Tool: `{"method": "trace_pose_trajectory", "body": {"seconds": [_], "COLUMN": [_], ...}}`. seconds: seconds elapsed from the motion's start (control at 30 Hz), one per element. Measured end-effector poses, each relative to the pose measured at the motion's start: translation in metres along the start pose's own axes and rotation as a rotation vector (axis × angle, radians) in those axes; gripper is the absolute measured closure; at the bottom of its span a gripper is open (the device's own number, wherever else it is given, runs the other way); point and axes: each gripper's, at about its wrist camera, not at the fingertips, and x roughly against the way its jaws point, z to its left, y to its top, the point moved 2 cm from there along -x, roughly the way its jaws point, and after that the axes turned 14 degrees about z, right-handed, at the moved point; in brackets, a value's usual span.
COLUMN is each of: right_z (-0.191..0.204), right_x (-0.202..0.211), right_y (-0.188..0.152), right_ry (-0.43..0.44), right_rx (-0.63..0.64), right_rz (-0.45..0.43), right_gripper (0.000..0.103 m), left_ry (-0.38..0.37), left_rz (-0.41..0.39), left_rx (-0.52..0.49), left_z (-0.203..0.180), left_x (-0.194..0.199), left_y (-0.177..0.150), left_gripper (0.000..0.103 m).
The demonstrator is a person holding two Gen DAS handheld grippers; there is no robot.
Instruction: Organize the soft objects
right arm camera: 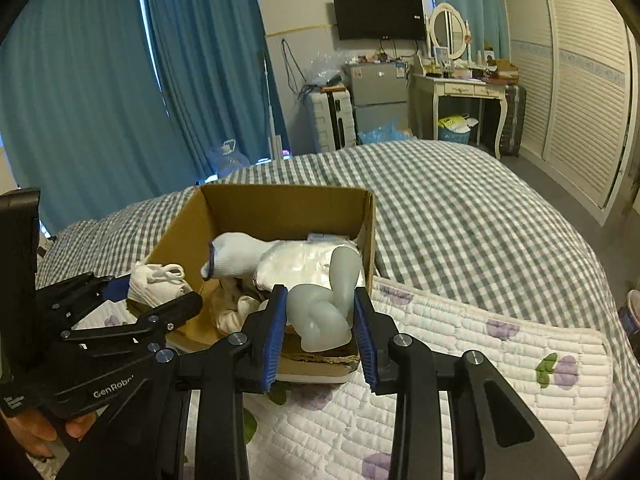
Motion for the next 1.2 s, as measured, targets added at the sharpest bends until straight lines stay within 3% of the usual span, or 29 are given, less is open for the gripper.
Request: {"method": "trace_pose_trajectory", "body": {"seconds": [0.07,0.1,0.17,0.47,0.57,0.63,0.8,0.93,1.13,1.2], "right_z": [0.002,0.004,0.006,0.011,0.009,0.007,0.01,0.016,0.033,0.039], "right_x": [-0.006,-0.007,-0.01,-0.023,-0.024,-0.014,0.038,0.11,0.226,0.257], "right_y": [0.001,0.001,0.002,0.007,0.009,0.011,0.014,0.01,-0.012,-0.023], "right_ry": [0.001,0.0,0.008,0.03,0.028,0.032,0.006,-0.017,-0.053,-0.061], "right_rx": [0.004,0.006,0.004,-0.027,-0.076,-0.094,-0.084,-0.055,0.012,0.03], "right_rz": [0.01,0.013,0.018,0.066,0.065,0.047,-0.016,-0.102,-0.259,-0.306], "right_gripper": [0.071,0.071,0.07,0.061,0.04,0.039,0.039,0.039,0.034,0.027], "left_ry": [0.0,0.001,0.009,0.027,0.048,0.066,0.09,0.103,0.126,0.114], "left_rz": [-0.027,-0.034,-0.054,-0.103,-0.115,-0.124,-0.175,-0.261,-0.475,-0.53], "left_rx": [-0.001,-0.002,0.018,0.09,0.096,0.093,0.112,0.116,0.076,0.069], "left_z": [0.0,0.0,0.003,0.027,0.032,0.033,0.033,0.027,-0.005,-0.012], "left_x": [0.001,0.002,0.007,0.034,0.046,0.057,0.1,0.156,0.275,0.301], "left_y": [0.001,0.001,0.0,-0.002,-0.005,-0.009,-0.018,-0.027,-0.055,-0.067], "left_gripper": [0.042,0.026,0.008,0.008,0.008,0.008,0.008,0.008,0.007,0.0]}}
